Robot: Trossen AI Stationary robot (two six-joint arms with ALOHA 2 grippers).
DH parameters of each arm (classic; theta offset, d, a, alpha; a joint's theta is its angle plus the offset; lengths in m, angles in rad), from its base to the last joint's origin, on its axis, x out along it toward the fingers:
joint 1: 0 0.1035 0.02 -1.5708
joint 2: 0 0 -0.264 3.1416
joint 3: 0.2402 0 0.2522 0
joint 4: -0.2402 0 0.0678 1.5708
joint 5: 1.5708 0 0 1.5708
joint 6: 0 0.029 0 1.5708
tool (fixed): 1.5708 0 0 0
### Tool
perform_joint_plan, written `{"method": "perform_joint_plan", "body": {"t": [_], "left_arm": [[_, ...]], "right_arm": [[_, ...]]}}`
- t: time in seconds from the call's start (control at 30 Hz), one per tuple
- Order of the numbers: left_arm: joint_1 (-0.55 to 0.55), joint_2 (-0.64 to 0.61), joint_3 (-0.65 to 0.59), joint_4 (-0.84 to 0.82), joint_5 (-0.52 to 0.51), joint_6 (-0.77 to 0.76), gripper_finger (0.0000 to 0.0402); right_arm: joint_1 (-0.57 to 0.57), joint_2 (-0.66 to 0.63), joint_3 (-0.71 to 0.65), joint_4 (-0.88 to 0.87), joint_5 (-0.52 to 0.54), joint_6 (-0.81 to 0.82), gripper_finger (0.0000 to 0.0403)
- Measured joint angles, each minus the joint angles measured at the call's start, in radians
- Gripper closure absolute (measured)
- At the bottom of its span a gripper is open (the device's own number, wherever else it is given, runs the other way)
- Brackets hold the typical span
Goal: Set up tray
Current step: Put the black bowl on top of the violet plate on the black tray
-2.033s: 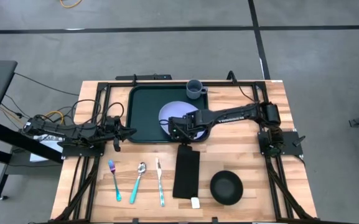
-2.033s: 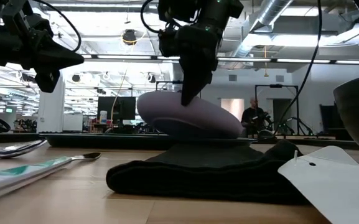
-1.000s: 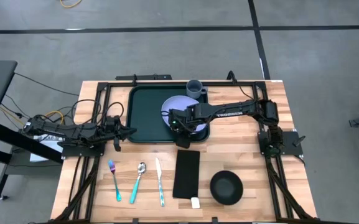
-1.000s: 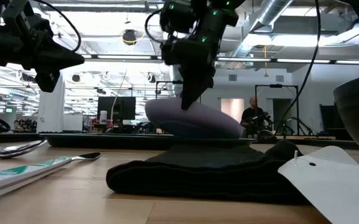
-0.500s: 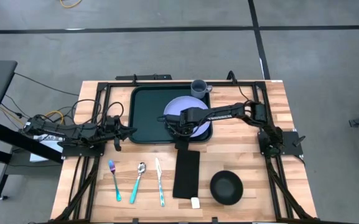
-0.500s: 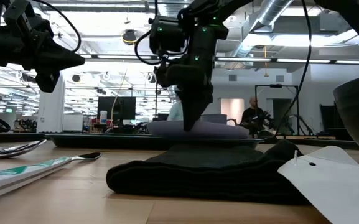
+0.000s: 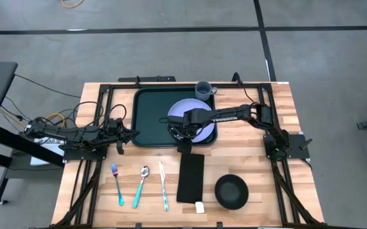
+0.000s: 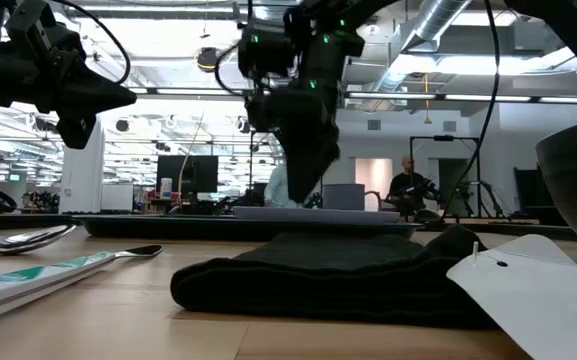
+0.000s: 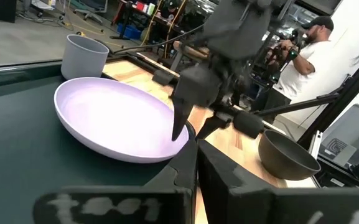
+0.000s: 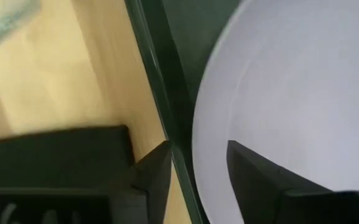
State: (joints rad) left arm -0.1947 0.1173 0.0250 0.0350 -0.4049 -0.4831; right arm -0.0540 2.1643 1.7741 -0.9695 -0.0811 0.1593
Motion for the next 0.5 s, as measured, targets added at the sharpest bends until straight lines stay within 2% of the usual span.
{"method": "perform_joint_plan", "body": {"t": [0.13, 0.27, 0.37, 0.5], "left_arm": [[0.0, 0.0, 0.0, 0.0, 0.0, 0.0, 0.0401], [0.0, 0.0, 0.0, 0.0, 0.0, 0.0, 0.0401], [0.0, 0.0, 0.0, 0.0, 0.0, -0.011, 0.0402], [0.0, 0.0, 0.0, 0.0, 0.001, -0.013, 0.0401]], "right_arm": [[-0.007, 0.0, 0.102, -0.065, -0.004, 0.038, 0.0232], [-0.006, -0.003, 0.191, -0.178, -0.058, 0.205, 0.0223], [0.029, -0.024, 0.199, -0.291, -0.063, 0.308, 0.022], [0.115, -0.075, 0.201, -0.391, -0.012, 0.389, 0.0221]]}}
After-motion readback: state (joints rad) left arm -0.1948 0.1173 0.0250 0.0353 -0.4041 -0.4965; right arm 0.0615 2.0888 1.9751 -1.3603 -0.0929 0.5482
